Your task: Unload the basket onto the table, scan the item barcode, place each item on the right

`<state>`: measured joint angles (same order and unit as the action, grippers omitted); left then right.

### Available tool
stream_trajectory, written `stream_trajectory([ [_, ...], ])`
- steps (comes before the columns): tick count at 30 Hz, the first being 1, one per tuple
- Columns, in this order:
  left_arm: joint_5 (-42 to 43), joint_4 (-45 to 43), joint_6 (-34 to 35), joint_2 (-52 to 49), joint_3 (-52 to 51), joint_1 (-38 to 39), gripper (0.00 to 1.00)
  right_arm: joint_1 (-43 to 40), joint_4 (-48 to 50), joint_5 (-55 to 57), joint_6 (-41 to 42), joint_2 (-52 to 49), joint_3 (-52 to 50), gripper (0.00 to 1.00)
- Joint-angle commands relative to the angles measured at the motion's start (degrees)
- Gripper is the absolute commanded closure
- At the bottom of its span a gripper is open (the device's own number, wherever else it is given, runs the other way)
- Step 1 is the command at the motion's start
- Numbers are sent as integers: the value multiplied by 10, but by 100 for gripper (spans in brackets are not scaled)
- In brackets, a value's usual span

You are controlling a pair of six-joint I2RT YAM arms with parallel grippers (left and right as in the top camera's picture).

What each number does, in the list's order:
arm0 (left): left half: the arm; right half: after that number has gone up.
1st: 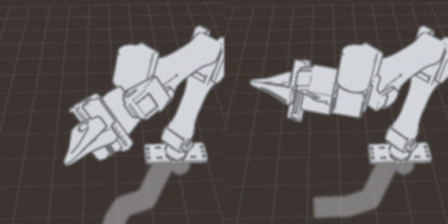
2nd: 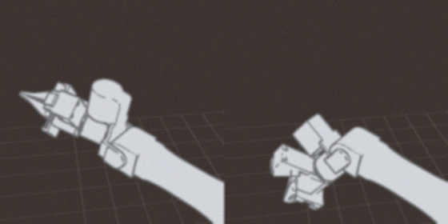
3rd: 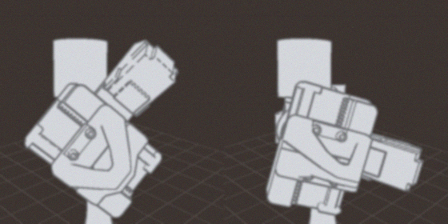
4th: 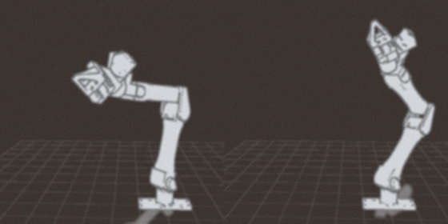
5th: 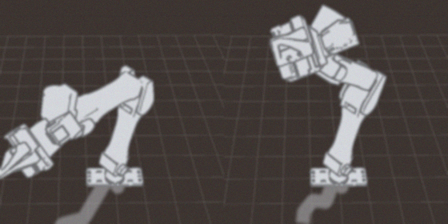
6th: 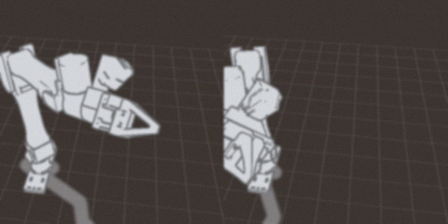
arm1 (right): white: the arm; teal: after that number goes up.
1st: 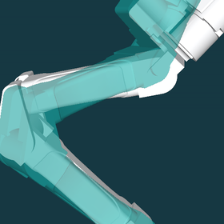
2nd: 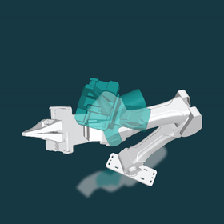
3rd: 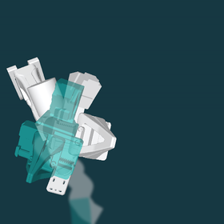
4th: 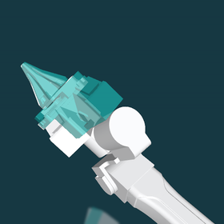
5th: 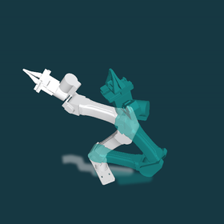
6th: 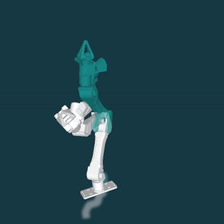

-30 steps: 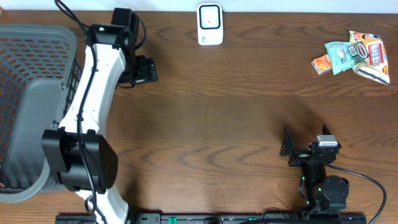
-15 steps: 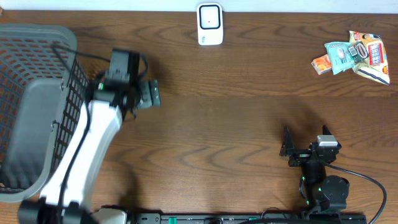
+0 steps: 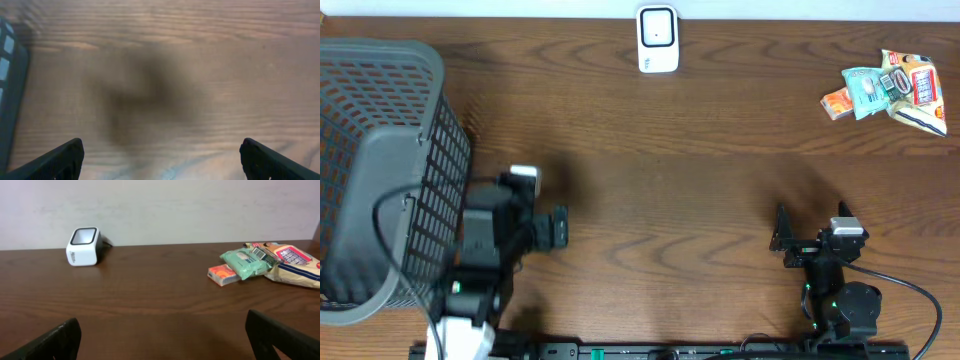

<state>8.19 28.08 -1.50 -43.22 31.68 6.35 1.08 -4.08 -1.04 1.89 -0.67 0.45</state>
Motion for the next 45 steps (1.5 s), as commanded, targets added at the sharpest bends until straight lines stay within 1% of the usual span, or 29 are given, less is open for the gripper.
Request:
stream_trajectory([
  [1,17,-2,-19,93,-51,-3,2,-2,-2,5,4,3,-2,1],
  [4,16,-2,-19,173,-95,-3,2,-2,-2,5,4,3,-2,1],
  [8,14,-7,-19,255,-142,-3,2,-2,-2,5,4,3,-2,1],
  [13,14,-66,-14,311,-189,-3,2,-2,-2,5,4,3,-2,1],
  [24,13,-203,-12,390,-283,-28,2,-2,-2,5,4,3,-2,1],
  [30,8,-232,6,428,-306,-43,2,-2,-2,5,4,3,-2,1],
  [34,-38,-245,49,432,-315,-47,2,-2,-2,5,4,3,-2,1],
  [38,-48,-249,50,432,-315,-47,2,-2,-2,5,4,3,-2,1],
  [45,-48,-286,21,432,-315,-47,2,-2,-2,5,4,3,-2,1],
])
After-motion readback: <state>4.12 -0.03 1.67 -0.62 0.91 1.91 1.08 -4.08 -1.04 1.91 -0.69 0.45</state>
